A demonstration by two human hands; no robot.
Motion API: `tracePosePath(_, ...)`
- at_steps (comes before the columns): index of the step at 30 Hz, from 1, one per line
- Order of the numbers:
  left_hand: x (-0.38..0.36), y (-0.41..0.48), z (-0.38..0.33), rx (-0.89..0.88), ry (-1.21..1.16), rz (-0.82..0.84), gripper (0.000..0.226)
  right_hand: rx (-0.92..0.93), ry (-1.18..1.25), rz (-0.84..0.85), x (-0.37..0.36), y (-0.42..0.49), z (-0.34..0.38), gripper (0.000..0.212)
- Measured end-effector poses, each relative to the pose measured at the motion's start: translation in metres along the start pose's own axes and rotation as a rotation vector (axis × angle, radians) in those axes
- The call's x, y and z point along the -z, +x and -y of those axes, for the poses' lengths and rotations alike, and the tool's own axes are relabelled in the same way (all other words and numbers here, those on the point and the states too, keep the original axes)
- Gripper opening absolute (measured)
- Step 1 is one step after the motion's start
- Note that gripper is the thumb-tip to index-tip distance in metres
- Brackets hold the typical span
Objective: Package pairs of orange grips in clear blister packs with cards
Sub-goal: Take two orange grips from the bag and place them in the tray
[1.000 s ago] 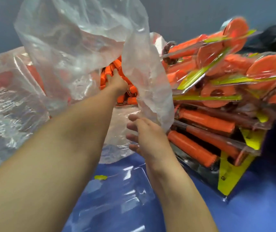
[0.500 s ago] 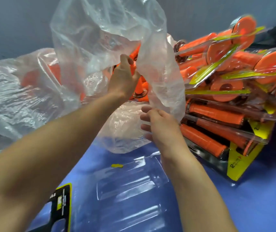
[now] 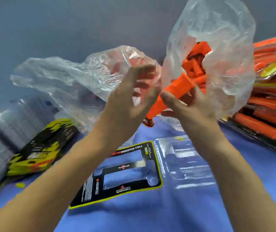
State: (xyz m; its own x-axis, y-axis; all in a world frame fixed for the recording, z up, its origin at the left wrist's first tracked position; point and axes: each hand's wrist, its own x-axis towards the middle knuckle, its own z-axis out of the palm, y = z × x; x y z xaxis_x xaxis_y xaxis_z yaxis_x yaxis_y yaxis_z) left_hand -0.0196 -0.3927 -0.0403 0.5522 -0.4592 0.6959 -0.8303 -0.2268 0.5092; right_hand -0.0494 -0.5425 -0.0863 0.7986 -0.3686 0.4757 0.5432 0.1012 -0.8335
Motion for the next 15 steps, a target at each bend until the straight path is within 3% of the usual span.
tracePosePath(3, 0.020, -0.059, 0.010, 0.212, -0.108, -0.104, 0.024, -0.230, 0.263, -0.026, -0.019, -0.013, -0.007, 0.056)
tracePosePath(8, 0.019, -0.110, 0.023, 0.371, -0.367, -0.186, 0.027, -0.570, 0.352, 0.107, -0.045, -0.035, -0.029, 0.042)
tracePosePath(11, 0.020, -0.109, 0.027, 0.417, -0.440, -0.232, 0.015, -0.633, 0.352, 0.148, -0.046, -0.039, -0.036, 0.031)
tracePosePath(15, 0.024, -0.104, 0.026, 0.457, -0.526, -0.212, 0.023, -0.663, 0.379, 0.126, -0.042, -0.036, -0.034, 0.022)
